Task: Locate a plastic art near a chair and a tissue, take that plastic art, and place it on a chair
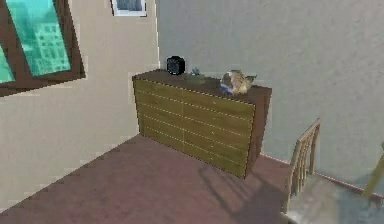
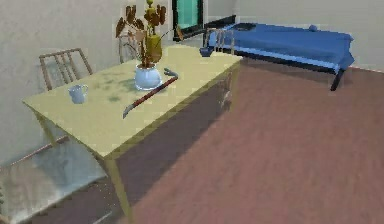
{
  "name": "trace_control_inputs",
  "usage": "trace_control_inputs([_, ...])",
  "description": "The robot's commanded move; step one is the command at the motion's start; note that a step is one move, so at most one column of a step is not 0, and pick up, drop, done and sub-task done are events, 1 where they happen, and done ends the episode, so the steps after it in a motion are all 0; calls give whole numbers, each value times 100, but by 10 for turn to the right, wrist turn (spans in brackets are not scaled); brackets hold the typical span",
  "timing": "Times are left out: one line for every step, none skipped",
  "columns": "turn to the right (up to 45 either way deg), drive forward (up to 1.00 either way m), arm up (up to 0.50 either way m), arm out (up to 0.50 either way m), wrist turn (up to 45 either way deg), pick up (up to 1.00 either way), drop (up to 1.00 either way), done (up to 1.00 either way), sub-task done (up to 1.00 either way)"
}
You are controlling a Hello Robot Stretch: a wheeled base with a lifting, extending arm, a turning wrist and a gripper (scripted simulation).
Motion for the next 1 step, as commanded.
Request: trace_control_inputs([0,100,0,0,0,0,0,0,0])
